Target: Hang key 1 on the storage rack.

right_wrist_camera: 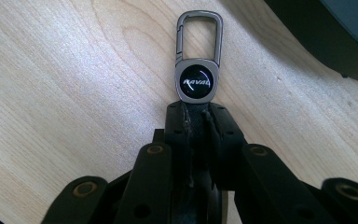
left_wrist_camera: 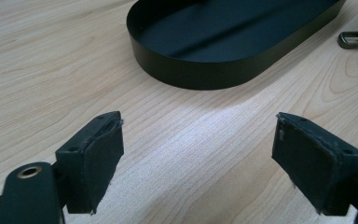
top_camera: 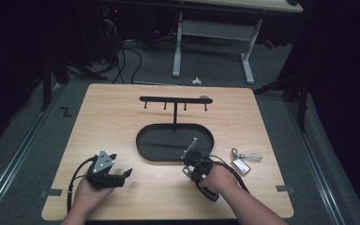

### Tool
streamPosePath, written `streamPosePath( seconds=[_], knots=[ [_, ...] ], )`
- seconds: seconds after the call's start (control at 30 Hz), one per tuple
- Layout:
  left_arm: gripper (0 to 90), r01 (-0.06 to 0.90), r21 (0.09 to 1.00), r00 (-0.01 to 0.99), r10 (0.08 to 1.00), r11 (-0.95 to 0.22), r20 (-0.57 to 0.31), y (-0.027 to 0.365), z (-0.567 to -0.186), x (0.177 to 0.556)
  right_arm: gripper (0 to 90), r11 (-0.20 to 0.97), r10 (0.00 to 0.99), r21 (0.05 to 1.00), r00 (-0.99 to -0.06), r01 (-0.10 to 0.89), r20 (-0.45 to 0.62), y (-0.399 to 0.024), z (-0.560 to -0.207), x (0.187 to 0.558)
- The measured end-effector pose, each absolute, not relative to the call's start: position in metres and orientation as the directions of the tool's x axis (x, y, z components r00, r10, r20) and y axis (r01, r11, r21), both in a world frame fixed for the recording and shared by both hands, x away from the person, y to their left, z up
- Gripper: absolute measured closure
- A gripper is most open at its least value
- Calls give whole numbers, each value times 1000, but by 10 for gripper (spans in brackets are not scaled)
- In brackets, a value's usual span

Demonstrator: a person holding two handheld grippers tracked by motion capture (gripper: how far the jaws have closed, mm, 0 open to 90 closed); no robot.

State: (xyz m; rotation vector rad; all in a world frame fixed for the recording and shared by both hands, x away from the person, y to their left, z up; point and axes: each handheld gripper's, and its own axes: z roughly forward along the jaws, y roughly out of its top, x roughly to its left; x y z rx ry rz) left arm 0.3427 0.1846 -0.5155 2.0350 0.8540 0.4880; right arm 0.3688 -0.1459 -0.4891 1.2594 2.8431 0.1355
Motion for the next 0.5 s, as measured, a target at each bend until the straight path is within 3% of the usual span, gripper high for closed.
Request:
streamPosePath(
  seconds=[0.5],
  knots=[
    [189,389,828,691,723,-403,27,185,-516,342,808,638,761,133,-647,759,48,-152,-485,368]
  ],
)
